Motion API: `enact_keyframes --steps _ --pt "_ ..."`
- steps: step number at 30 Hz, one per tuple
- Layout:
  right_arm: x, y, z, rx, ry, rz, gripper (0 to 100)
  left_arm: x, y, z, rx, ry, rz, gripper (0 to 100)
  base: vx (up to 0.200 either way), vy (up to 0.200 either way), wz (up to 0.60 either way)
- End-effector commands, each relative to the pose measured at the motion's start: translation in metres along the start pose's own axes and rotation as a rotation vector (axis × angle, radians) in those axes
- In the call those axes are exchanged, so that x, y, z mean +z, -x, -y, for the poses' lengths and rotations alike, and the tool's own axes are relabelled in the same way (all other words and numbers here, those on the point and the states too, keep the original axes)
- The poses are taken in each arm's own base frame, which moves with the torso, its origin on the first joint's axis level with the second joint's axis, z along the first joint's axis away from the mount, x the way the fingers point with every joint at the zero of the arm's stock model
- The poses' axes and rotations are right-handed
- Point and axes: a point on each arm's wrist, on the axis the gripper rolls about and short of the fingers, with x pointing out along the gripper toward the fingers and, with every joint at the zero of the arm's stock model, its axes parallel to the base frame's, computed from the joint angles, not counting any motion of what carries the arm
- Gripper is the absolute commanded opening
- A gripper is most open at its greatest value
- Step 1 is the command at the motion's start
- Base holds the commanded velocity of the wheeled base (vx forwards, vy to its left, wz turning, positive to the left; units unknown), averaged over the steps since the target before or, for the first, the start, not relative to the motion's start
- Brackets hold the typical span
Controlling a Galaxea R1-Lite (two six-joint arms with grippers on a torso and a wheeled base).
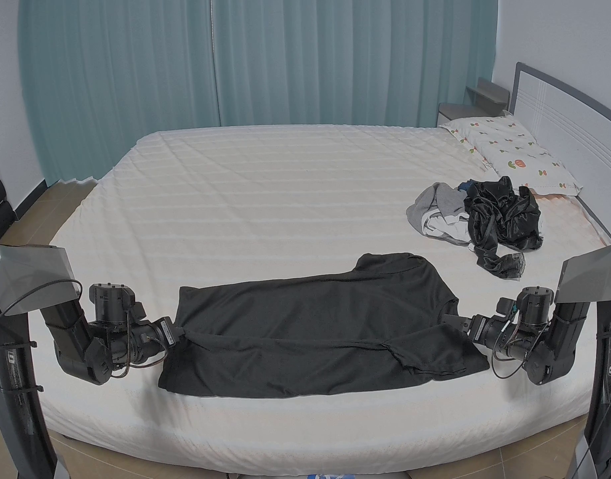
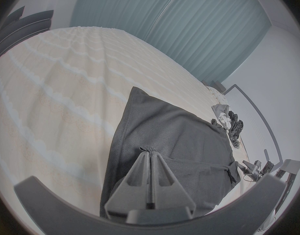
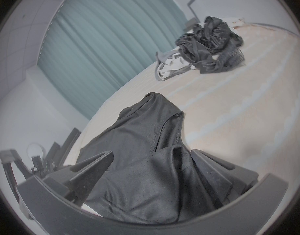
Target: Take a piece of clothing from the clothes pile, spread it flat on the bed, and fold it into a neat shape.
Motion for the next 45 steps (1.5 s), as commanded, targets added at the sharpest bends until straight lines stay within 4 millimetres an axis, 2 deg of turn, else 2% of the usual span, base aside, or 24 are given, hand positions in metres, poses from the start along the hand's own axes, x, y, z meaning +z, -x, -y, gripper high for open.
enact_keyframes --steps 1,6,12,13,25,31,38,39,45 --pt "0.005 -0.015 0.006 0.021 0.02 0.001 100 0.0 0.0 0.0 0.0 0.001 0.0 0 0.0 0.0 0.0" --pt "0.002 -0.021 0.007 0.035 0.024 -0.008 100 0.0 0.0 -0.001 0.002 0.002 0.0 0 0.0 0.0 0.0" --pt "-0.002 -0.017 0.009 0.029 0.033 -0.023 100 0.0 0.0 -0.001 0.002 0.002 0.0 0 0.0 0.0 0.0" --pt "-0.002 -0.016 0.009 0.027 0.038 -0.025 0 0.0 -0.001 -0.001 0.003 0.002 -0.002 0 0.0 0.0 0.0" --pt "-0.004 -0.007 0.009 0.027 0.05 -0.007 0 0.0 0.0 -0.001 0.002 0.002 0.002 0 0.0 0.0 0.0" --pt "-0.005 0.0 0.007 0.032 0.049 0.012 0 0.001 0.007 0.001 0.002 0.001 0.007 0 0.0 0.0 0.0" --pt "-0.016 -0.007 0.016 0.006 0.031 -0.015 0 -0.001 0.008 0.001 0.003 0.0 0.001 0 0.0 0.0 0.0" --pt "-0.017 -0.008 0.017 0.006 0.03 -0.016 100 -0.001 0.008 0.001 0.004 0.001 -0.001 0 0.0 0.0 0.0" --pt "-0.011 -0.009 0.015 0.02 0.027 0.008 100 -0.001 0.007 0.0 0.006 0.002 -0.001 0 0.0 0.0 0.0"
